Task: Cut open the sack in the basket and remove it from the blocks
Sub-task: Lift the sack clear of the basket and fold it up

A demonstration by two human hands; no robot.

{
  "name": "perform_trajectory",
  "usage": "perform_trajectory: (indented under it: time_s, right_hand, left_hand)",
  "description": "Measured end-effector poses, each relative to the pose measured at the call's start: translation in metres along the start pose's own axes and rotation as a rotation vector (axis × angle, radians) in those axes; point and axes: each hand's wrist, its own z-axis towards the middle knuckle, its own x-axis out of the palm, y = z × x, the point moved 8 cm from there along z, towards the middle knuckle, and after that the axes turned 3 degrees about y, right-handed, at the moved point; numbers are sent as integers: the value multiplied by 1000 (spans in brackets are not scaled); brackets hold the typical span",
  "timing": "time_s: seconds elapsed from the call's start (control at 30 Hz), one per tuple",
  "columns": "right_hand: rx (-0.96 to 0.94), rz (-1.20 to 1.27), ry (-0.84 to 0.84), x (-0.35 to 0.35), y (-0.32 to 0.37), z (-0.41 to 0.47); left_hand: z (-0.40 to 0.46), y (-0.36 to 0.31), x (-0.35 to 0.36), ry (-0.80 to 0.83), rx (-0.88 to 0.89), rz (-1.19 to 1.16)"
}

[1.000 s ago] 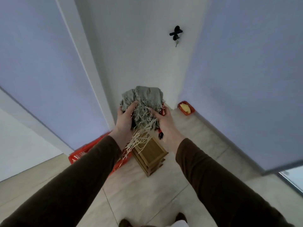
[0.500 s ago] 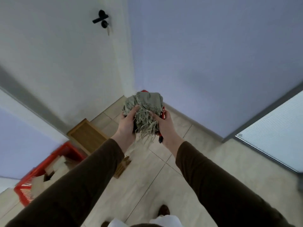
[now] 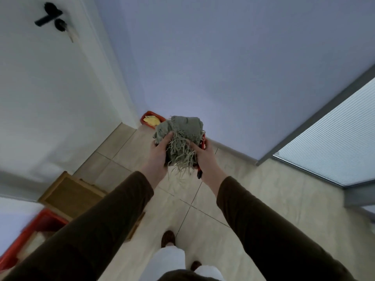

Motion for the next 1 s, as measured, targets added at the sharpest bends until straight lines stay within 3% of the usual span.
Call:
perform_trajectory:
  time_s: [0.27, 0.5, 0.73, 0.87, 1.0]
  right_hand:
    - [22, 116, -109, -57, 30, 65]
    - [30, 125, -105, -108, 42, 139]
    - [82, 91, -258, -151, 6, 217]
    - [118, 37, -323, -183, -24, 267]
    - [133, 21, -339, -220, -59, 317]
  left_hand:
    - [87, 17, 70, 35, -108, 96]
    - [154, 46, 125, 68, -157, 109]
    - [225, 84, 138, 118, -312, 189]
    - [282, 112, 133, 126, -328, 333]
    - [335, 158, 133, 124, -350, 334]
